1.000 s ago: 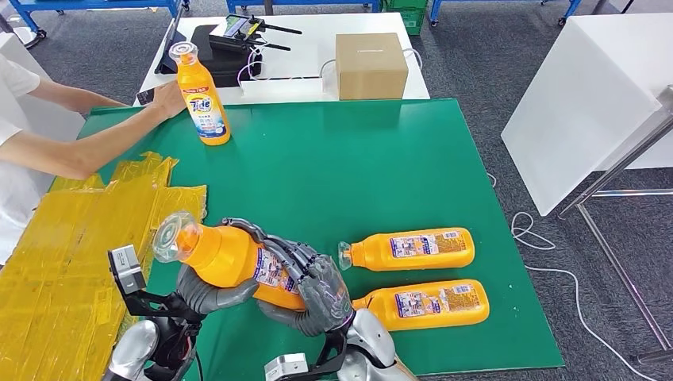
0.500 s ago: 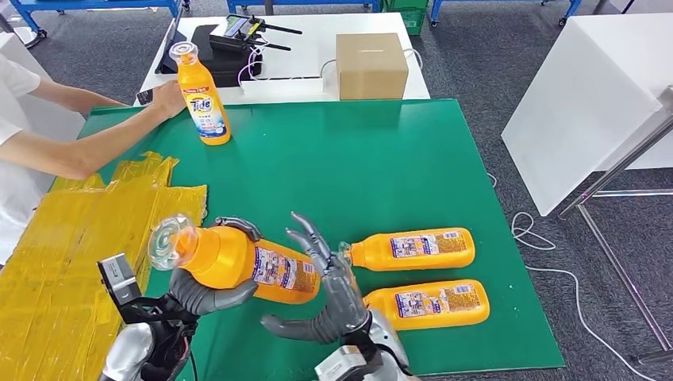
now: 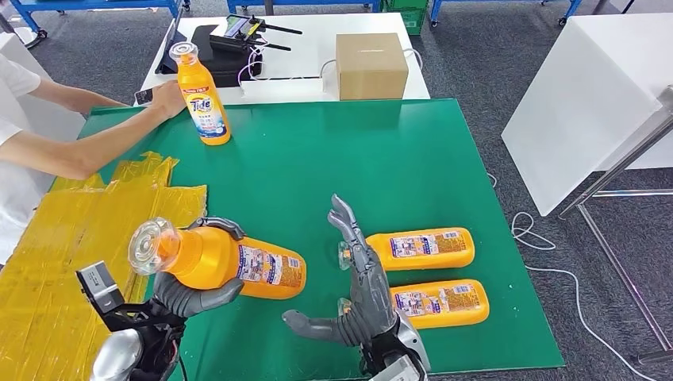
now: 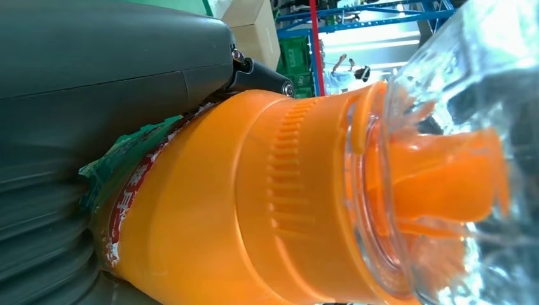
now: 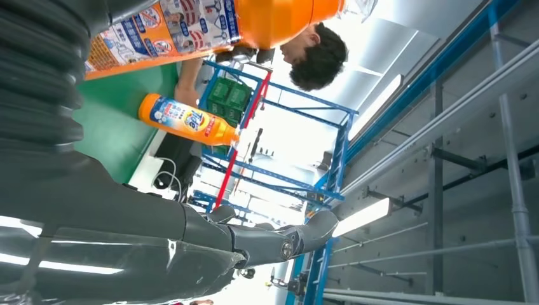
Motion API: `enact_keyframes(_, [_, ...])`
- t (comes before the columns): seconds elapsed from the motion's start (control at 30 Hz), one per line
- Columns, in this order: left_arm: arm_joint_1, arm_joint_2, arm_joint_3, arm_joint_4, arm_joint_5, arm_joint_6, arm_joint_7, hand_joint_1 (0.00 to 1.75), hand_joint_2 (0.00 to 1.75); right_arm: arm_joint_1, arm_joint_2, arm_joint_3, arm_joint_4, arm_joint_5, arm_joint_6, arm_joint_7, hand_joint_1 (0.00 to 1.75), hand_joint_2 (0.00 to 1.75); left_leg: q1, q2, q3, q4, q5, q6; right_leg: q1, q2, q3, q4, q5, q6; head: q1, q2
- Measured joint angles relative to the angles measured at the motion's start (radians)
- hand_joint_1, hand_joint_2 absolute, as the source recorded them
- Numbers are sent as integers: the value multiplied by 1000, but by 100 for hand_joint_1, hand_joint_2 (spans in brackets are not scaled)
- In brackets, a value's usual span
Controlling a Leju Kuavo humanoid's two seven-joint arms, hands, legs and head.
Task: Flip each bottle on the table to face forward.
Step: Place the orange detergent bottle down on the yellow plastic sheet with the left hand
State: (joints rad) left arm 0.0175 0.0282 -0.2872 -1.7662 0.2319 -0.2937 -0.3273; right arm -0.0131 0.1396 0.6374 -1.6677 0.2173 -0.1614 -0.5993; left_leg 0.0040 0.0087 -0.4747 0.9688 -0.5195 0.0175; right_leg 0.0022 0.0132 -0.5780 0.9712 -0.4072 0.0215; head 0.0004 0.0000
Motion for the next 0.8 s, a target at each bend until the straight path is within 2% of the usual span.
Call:
enact_keyframes(0.33, [1, 0, 0, -3, -3, 1, 0, 175, 175, 2, 0, -4, -12, -1, 1, 0, 0, 175, 0, 0, 0, 0, 0, 0, 0, 0, 0, 0, 0, 0, 0, 0])
enact_keyframes(0.47, [1, 0, 10, -6, -75, 49, -6, 175, 175, 11, 0, -16, -25, -13, 18, -10, 0, 175, 0, 0, 0, 0, 0, 0, 0, 0, 0, 0, 0, 0, 0, 0])
enact_keyframes(0.53, [-2, 0, 23, -10, -194, 125, -4, 175, 175, 22, 0, -35, -45, -15, 21, -16, 0, 175, 0, 0, 1, 0, 0, 0, 0, 0, 0, 0, 0, 0, 0, 0])
enact_keyframes(0.67, [-25, -5, 47, -14, -601, 352, 49, 175, 175, 50, -2, -85, -106, -8, 30, -11, 0, 175, 0, 0, 1, 0, 0, 0, 0, 0, 0, 0, 0, 0, 0, 0])
enact_keyframes(0.8, [-59, -10, 54, -6, -932, 463, 128, 175, 175, 72, -4, -142, -162, -4, 58, 12, 0, 175, 0, 0, 1, 0, 0, 0, 0, 0, 0, 0, 0, 0, 0, 0])
